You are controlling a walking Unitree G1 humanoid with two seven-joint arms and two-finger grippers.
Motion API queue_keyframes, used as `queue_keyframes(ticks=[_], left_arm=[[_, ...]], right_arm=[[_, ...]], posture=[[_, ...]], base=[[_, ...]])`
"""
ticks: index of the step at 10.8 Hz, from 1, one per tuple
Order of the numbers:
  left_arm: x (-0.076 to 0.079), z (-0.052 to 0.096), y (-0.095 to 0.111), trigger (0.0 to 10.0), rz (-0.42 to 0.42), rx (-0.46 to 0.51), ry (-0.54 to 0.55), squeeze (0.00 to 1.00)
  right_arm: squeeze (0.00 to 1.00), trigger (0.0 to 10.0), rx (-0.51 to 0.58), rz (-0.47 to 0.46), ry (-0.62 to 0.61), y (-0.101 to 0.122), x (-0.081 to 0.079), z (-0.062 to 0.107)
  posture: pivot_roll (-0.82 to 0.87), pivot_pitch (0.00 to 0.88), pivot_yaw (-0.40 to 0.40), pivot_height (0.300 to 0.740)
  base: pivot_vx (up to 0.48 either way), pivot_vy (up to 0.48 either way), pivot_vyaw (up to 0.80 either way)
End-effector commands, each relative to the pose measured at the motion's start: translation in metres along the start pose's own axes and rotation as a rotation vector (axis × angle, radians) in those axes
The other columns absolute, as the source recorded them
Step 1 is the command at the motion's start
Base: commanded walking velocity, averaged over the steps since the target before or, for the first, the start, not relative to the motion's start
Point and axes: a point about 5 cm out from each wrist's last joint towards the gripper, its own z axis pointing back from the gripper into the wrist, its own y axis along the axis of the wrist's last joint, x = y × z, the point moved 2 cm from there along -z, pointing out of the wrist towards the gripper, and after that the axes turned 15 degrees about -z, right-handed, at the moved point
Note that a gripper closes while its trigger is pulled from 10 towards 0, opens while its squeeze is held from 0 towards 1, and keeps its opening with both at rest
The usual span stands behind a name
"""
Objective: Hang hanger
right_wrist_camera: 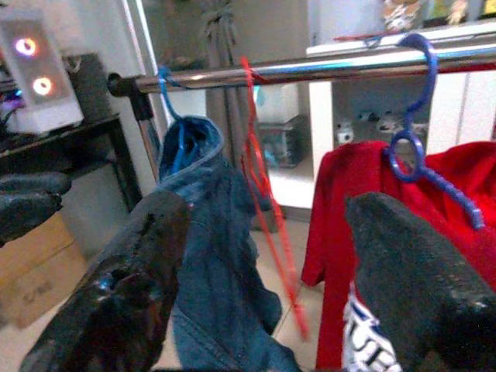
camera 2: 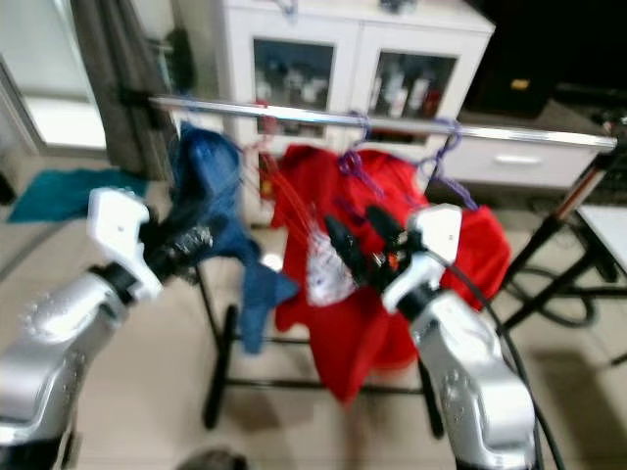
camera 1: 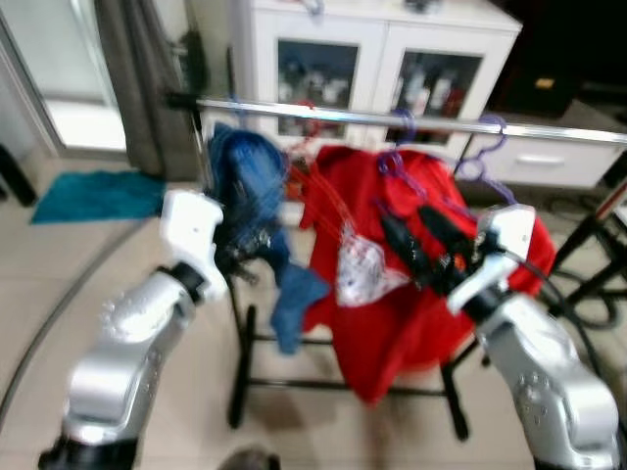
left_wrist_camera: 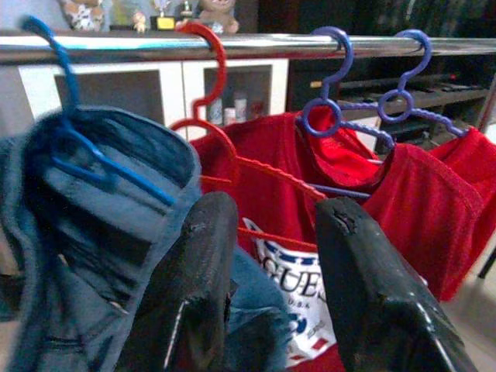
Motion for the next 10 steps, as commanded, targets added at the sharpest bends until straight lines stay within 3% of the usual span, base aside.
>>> queue_keyframes(ticks=[1, 3, 5, 8, 10], left_arm=[[-0.005, 0.001, 0.004, 10.0, -0.018, 0.001, 0.022, 0.0], [-0.008, 0.002, 0.001, 10.0, -0.021, -0.012, 0.062, 0.0], [-0.015, -0.002, 0.0, 10.0, -0.075, -0.027, 0.127, 0.0], [-0.014, -0.006, -0.004, 10.0, -0.056, -0.039, 0.153, 0.0], [-0.013, -0.009, -0.008, 10.0, -0.043, -0.049, 0.15, 0.0]], right_arm=[[1.0, 10.0, -0.01, 0.034, -0.005, 0.0, -0.003, -0.003], [1.0, 10.0, -0.022, 0.078, -0.04, -0.003, -0.001, -0.009], [1.0, 10.0, -0.013, 0.104, -0.079, -0.005, 0.005, -0.017], [1.0, 10.0, 0.024, 0.092, -0.136, -0.004, 0.012, -0.019], [1.0, 10.0, 0.061, 0.081, -0.22, -0.003, 0.021, -0.02]], posture=[[0.11, 0.0, -0.068, 0.74], [0.12, 0.0, -0.078, 0.74], [0.12, 0.0, -0.084, 0.74], [0.12, 0.0, -0.079, 0.74], [0.11, 0.0, -0.075, 0.74]], base=[[0.0, 0.461, 0.0], [0.0, 0.416, 0.0], [0.0, -0.437, 0.8], [0.0, -0.472, 0.8], [0.0, 0.0, 0.0]])
